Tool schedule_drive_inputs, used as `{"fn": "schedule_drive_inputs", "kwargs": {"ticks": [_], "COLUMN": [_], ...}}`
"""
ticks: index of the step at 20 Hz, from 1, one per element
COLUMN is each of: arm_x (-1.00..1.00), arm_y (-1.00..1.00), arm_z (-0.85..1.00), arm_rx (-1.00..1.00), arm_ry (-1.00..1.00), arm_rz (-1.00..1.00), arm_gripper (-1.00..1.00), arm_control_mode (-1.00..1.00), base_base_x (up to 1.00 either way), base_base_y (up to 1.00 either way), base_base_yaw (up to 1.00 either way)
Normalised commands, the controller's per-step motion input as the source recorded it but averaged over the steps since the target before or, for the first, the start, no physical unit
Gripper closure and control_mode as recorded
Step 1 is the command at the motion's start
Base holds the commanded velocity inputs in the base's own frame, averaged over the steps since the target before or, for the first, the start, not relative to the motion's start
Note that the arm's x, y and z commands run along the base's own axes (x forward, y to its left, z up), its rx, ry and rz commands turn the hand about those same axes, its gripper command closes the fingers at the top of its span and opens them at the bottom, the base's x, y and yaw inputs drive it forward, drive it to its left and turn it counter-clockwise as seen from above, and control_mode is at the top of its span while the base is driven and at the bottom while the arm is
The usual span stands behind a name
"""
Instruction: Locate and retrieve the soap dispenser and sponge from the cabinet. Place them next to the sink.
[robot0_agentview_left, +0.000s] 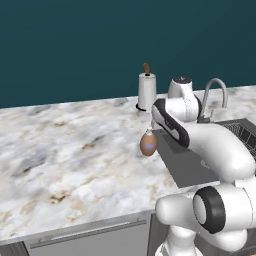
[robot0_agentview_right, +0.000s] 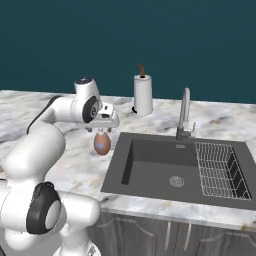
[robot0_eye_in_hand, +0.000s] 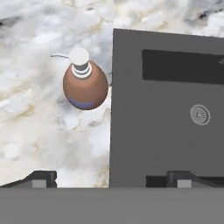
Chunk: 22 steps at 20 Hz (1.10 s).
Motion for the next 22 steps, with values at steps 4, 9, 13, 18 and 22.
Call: {"fn": "schedule_drive_inputs", "kwargs": {"ticks": [4, 9, 13, 18, 22], "arm_x": [-0.28, -0.35, -0.67, -0.79, -0.93], "arm_y": [0.01, 0.19, 0.04, 0.0, 0.0], "arm_z": [0.04, 0.1, 0.36, 0.42, 0.34], "arm_rx": [0.16, -0.01, 0.04, 0.06, 0.0], "arm_ry": [-0.09, -0.07, -0.12, -0.02, 0.0], "arm_rz": [-0.34, -0.16, -0.12, -0.06, 0.07], "arm_gripper": [-1.0, -1.0, -1.0, -1.0, -1.0], "arm_control_mode": [-1.0, -1.0, -1.0, -1.0, -1.0], "base_base_x": [0.0, 0.0, 0.0, 0.0, 0.0], "base_base_y": [0.0, 0.0, 0.0, 0.0, 0.0], "base_base_yaw": [0.0, 0.0, 0.0, 0.0, 0.0]}}
